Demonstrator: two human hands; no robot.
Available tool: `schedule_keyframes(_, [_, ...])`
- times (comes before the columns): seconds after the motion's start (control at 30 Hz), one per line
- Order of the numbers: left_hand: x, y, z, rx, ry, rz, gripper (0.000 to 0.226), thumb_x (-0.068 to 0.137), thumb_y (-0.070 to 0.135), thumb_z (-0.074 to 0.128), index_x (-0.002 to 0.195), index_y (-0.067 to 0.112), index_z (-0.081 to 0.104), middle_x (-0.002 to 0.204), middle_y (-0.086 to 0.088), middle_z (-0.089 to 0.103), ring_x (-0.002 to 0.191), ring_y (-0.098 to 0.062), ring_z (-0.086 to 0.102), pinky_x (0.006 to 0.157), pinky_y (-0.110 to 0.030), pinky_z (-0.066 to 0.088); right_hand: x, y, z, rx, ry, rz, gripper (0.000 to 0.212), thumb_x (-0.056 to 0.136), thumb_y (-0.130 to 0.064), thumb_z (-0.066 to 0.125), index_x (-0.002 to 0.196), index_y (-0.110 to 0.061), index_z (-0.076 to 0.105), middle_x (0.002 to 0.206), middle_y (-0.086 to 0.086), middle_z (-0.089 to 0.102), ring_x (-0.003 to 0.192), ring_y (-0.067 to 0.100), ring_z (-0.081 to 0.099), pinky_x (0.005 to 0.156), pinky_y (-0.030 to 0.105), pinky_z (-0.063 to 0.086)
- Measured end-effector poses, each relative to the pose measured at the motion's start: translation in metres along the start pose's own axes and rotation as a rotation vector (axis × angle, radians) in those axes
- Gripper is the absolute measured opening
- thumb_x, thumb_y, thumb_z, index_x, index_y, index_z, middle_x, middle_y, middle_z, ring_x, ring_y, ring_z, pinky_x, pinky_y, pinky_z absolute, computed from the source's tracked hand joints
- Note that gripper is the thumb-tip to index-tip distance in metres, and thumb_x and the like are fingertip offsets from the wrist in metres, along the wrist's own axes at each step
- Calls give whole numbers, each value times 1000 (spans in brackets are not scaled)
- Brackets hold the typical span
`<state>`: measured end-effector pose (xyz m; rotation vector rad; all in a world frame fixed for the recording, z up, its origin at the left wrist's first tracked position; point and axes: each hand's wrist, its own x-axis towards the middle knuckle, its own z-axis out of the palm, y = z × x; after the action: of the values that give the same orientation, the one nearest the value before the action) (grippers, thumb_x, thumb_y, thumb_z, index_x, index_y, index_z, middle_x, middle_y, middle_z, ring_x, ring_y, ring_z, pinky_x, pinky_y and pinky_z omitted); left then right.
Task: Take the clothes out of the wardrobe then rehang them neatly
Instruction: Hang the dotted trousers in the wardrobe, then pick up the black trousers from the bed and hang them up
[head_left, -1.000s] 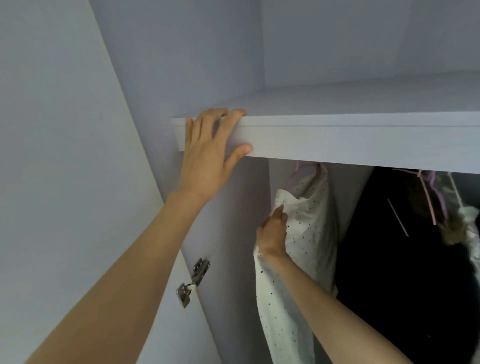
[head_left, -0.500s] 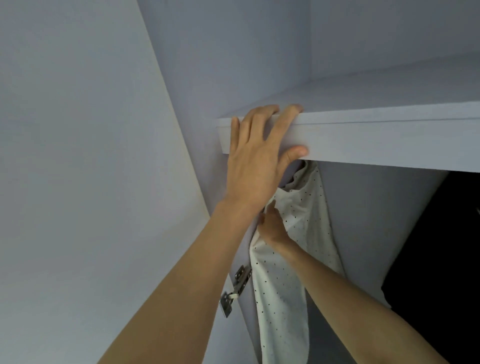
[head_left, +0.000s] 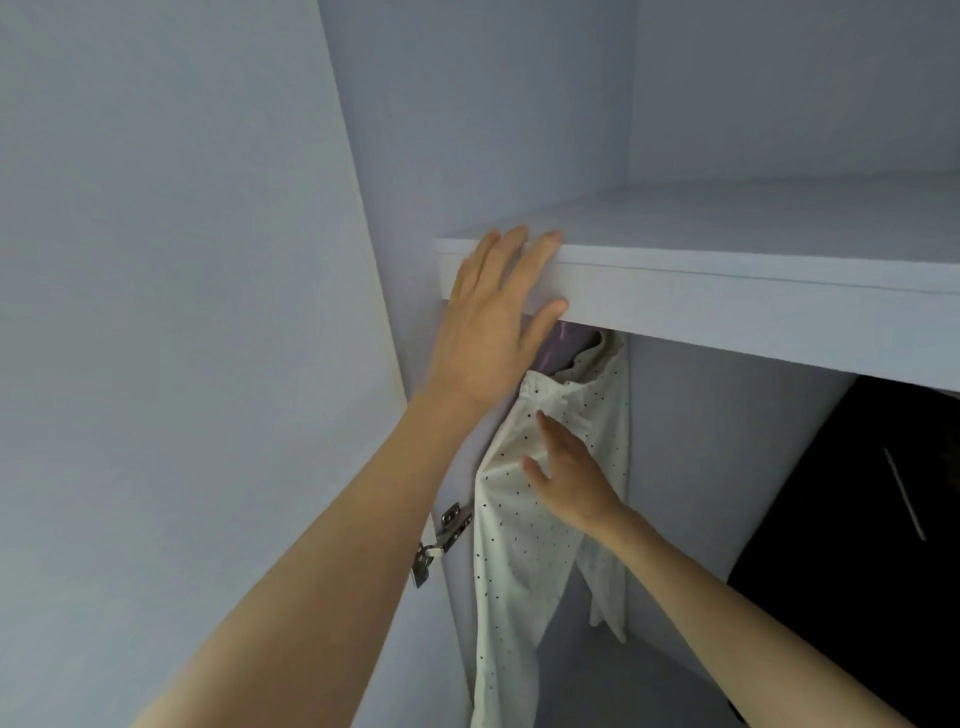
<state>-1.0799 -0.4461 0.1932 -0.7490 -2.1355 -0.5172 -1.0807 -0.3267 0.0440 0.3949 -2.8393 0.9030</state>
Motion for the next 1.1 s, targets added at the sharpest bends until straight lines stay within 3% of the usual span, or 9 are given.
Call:
schedule_keyframes(0.13, [-62, -8, -15, 59, -32, -102, 51, 94, 37, 36, 140, 16, 39, 146, -15, 36, 139, -34, 22, 112, -48, 22, -34, -10, -2, -134, -2, -116, 62, 100, -35, 32, 149, -15, 0, 157, 1, 3, 144, 12, 2, 115, 27, 4])
schedule_keyframes(0.27, [-172, -23, -40, 245, -147, -200, 46, 96, 37, 35, 140, 22, 38, 147, -11, 36, 139, -29, 21, 111, -51, 24, -83, -36, 12, -93, -89, -202, 62, 99, -37, 33, 149, -22, -2, 157, -6, -3, 143, 9, -4, 114, 25, 0])
schedule_keyframes(0.5, [-336, 6, -123, 349, -280, -509, 46, 96, 41, 31, 140, 29, 36, 147, -6, 36, 140, -26, 22, 111, -47, 22, -156, -114, 58, -132, -207, -361, 62, 99, -38, 33, 148, -27, -3, 156, -9, -6, 143, 7, -6, 112, 21, -4])
schedule_keyframes(0.7, [-484, 52, -230, 481, -284, -757, 45, 92, 36, 37, 135, 26, 41, 142, -8, 43, 134, -31, 33, 106, -49, 31, -233, -190, 149, -126, -331, -580, 69, 89, -54, 17, 148, -20, 14, 156, -2, 13, 143, 13, 9, 112, 23, -1])
schedule_keyframes(0.9, [-619, 117, -314, 575, -280, -1124, 45, 95, 44, 28, 135, 28, 40, 139, -8, 46, 134, -25, 27, 104, -49, 32, -328, -260, 224, -34, -473, -752, 62, 95, -34, 48, 147, -21, 17, 154, 0, 21, 143, 15, 14, 116, 31, 4])
schedule_keyframes(1.0, [-669, 158, -357, 629, -259, -1307, 51, 96, 51, 16, 136, 26, 38, 141, -10, 44, 135, -29, 30, 109, -41, 26, -371, -302, 257, -9, -565, -856, 61, 94, -32, 51, 146, -16, 24, 151, 5, 28, 141, 20, 22, 116, 38, 14])
schedule_keyframes(1.1, [-714, 202, -391, 688, -184, -1504, 50, 92, 43, 31, 134, 21, 46, 139, -12, 46, 133, -31, 33, 105, -50, 30, -418, -344, 287, -9, -678, -985, 57, 90, -38, 44, 139, -9, 40, 141, 12, 45, 131, 29, 42, 107, 43, 24])
